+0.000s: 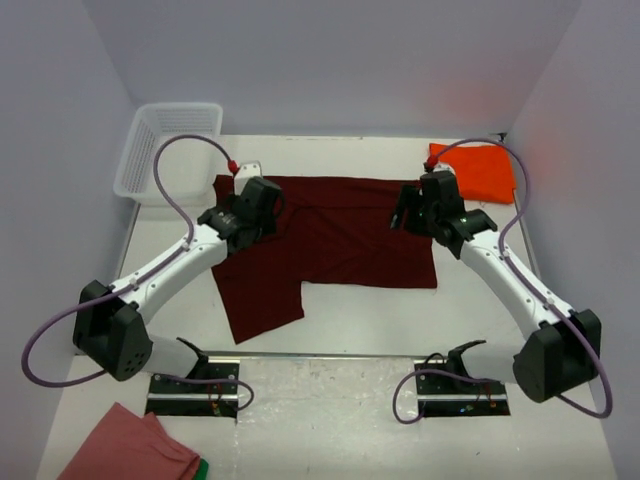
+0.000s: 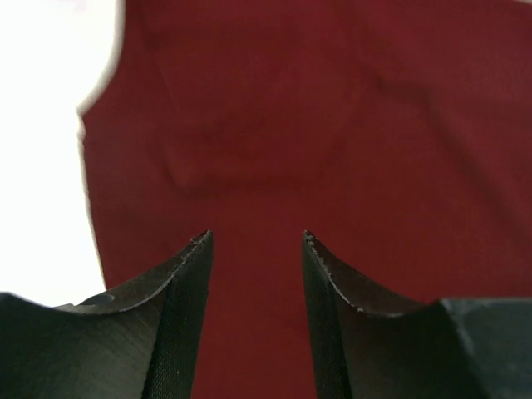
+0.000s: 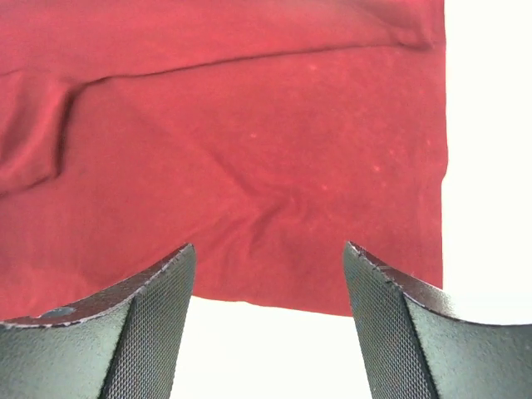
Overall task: Fold and stack the t-shirts
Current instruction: Fold the flattened tshirt in 1/3 of the way, then grap the side of the flattened tshirt closest away from the robot with both arms
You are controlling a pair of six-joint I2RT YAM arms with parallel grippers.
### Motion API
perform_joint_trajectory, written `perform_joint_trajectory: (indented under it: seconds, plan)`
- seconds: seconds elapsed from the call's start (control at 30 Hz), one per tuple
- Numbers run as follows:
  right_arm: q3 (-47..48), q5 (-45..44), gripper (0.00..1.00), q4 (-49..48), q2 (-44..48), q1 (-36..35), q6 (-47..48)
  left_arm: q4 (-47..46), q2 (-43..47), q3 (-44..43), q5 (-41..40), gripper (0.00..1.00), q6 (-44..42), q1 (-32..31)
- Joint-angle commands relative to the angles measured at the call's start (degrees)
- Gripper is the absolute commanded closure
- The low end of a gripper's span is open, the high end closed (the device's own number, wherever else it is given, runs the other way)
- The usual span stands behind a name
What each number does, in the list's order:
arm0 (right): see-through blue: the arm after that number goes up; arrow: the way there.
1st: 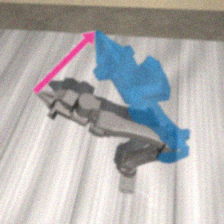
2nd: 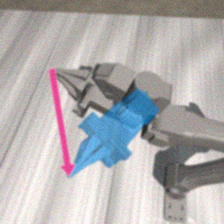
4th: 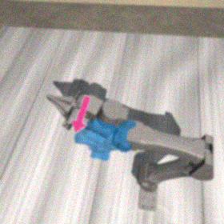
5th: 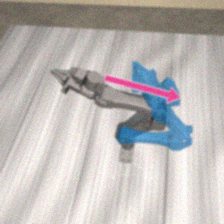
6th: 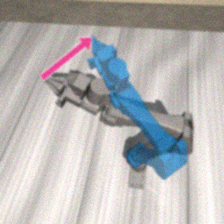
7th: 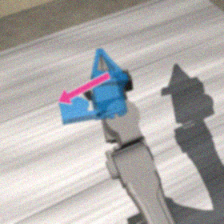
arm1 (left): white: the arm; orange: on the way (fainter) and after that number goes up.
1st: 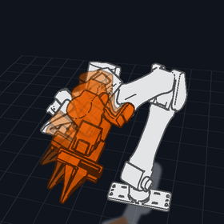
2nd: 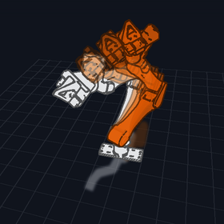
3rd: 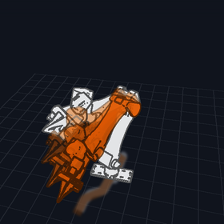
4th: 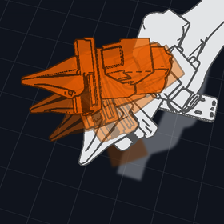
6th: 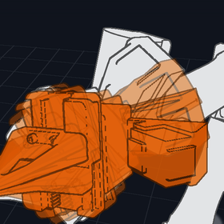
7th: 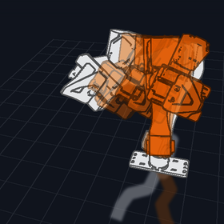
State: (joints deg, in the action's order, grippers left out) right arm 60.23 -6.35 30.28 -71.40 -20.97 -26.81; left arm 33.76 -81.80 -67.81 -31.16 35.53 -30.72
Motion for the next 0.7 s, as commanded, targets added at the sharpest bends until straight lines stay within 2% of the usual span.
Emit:
perform_joint_trajectory:
  seconds: [0.0,0.13,0.3,0.5,0.67]
  plan:
    - [-2.6,-2.5,0.28,3.1,-5.9,0.8,-7.9,-0.6,4.8,7.5,3.9,0.52,5.0,-5.6]
    - [-9.7,-5.1,0.24,2.7,-2.4,2.1,-15.6,-1.1,6.2,9.4,2.2,0.55,5.0,-11.4]
    - [-18.4,3.8,0.23,-1.5,4.1,9.3,-22.4,-6.8,2.9,5.8,6.0,0.59,0.3,-13.8]
    - [-25.0,6.0,0.23,-1.5,11.0,13.8,-29.0,-7.3,-5.7,-2.3,10.0,0.59,-2.0,-18.1]
    - [-29.1,8.5,0.27,-1.8,11.2,16.6,-34.8,-8.6,-5.6,-1.0,10.8,0.59,-2.3,-19.9]
